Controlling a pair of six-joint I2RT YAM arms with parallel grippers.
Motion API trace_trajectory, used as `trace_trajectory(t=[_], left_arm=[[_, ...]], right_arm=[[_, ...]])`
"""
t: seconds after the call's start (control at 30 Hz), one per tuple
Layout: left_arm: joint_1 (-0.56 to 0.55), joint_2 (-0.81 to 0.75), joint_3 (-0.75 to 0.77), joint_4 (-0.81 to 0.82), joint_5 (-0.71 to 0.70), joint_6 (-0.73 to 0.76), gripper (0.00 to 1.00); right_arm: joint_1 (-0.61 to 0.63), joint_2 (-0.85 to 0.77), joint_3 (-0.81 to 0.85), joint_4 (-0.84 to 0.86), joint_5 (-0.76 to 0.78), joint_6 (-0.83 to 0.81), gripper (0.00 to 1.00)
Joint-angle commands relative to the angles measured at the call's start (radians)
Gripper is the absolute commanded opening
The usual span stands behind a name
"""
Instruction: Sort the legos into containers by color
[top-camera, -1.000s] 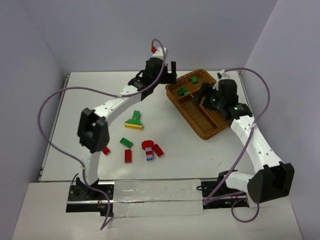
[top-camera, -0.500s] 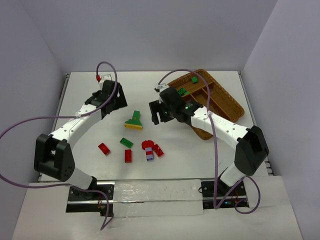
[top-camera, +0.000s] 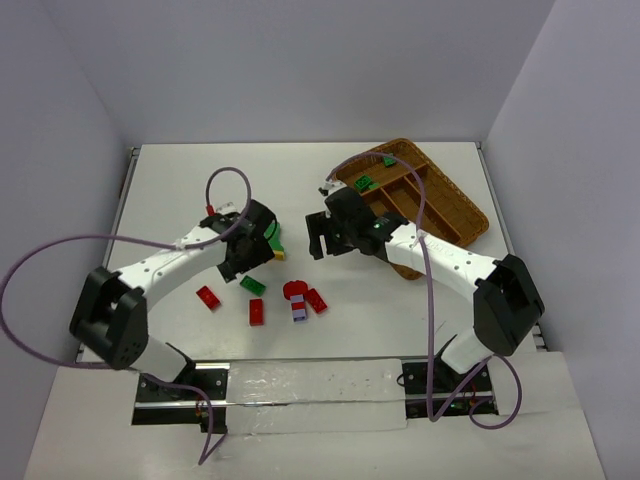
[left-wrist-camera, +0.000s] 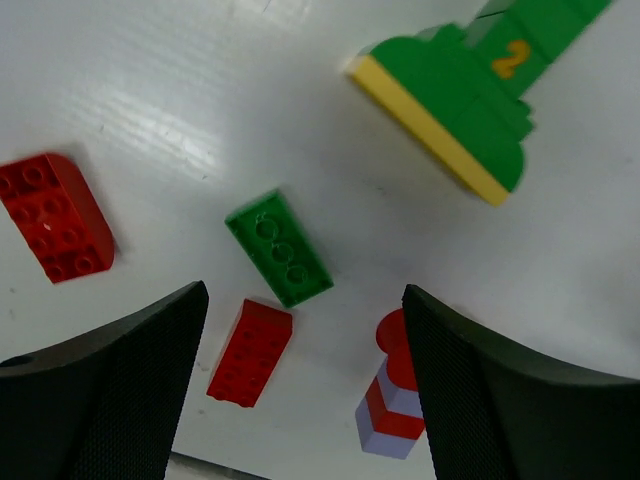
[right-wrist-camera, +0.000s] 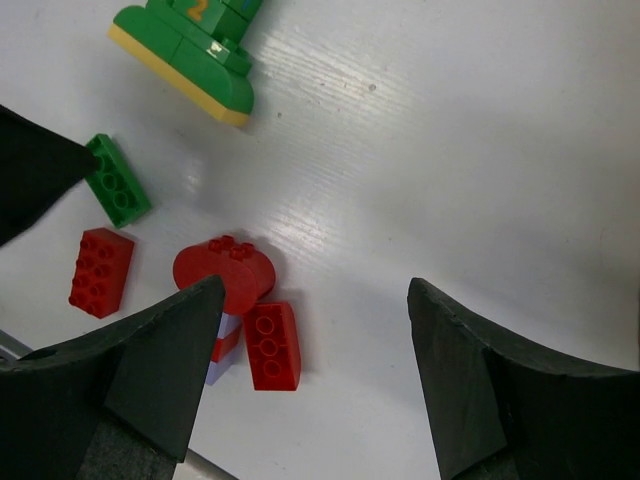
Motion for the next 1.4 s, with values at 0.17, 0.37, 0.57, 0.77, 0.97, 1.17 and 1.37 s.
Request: trace_trajectory(t=[0.17,0.37,0.57,0.77,0.97,1.17,1.37], left_arm=[[-0.024,0.171,0.000,-0.165,0.058,-0.350,0.85],[-0.024,0.195,-0.025,-0.092,0.079,-0.338,0.83],[-0.024,0.233,-0.021,-0.053,0.069,-0.331,0.80],[-0.024,0.238,-0.007,-0.030,0.054,-0.322,0.78],[-0.032,0.196,0.008,-0.027,0.051,-0.301,0.84],[-0.043,0.135,0.034,-0.042,0.004,-0.298,0.87],[-0.043,0.143,0.028,-0.009,-0.002,-0.291,0.86]], right_arm=[[-0.016,-0.082,0.043,0.006,0.025,-0.012,0.82],[-0.018,-0.105,0.020,0.008,0.022,-0.008,0.82],[-0.019,-0.102,0.020,0.011,0.010,-0.007,0.82],[-0.020,-0.102,0.033,0.008,0.002,-0.014,0.82],[-0.021,-0.091,0.040,0.003,-0.005,-0.019,0.82],[-0.021,-0.080,0.040,0.005,-0.014,-0.018,0.82],[-0.021,-0.069,0.044,0.000,-0.015,-0.024,0.82]])
